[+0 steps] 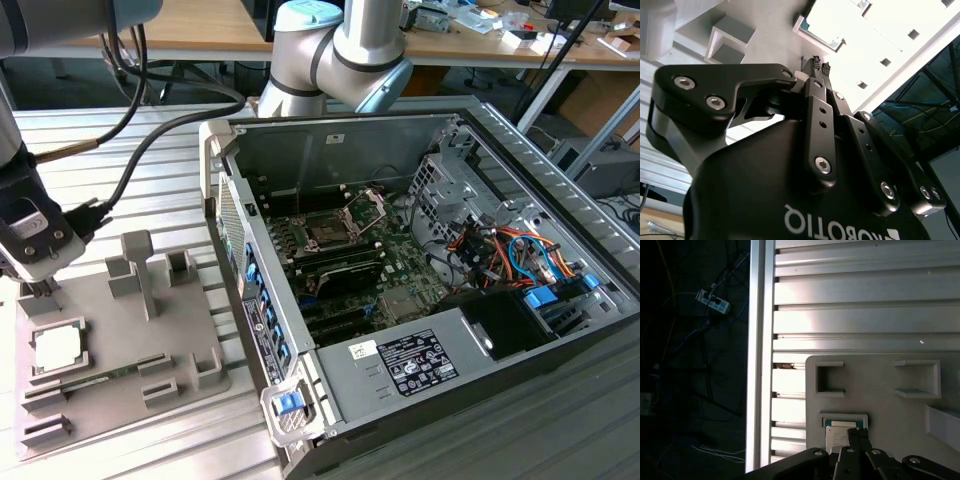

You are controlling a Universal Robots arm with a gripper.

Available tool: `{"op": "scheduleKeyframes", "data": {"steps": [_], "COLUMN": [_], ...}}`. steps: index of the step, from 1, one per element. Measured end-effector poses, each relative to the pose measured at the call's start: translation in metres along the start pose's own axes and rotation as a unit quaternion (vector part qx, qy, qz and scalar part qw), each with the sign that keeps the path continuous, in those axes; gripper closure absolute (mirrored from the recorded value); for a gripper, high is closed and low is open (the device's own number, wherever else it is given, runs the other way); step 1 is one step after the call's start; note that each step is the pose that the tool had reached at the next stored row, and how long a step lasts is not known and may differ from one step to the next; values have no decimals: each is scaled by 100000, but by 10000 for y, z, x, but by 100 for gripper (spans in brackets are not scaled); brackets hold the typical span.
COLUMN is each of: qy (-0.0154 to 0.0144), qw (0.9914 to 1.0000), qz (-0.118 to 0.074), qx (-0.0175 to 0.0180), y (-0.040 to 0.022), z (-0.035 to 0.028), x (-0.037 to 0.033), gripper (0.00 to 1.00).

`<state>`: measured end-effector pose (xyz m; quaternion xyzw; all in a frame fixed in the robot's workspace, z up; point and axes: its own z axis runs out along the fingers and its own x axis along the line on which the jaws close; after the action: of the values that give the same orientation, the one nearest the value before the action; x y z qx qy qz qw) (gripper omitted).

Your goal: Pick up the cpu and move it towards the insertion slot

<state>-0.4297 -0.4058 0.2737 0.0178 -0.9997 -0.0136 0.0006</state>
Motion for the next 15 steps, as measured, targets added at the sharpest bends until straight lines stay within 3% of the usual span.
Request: {"op": "scheduleKeyframes", "data": {"steps": [15], "qy": [0], "qw": [100000], "qz": [2], "qx": [5], "y": [-1], "z": [31], "x": [0], "gripper": [89]}}
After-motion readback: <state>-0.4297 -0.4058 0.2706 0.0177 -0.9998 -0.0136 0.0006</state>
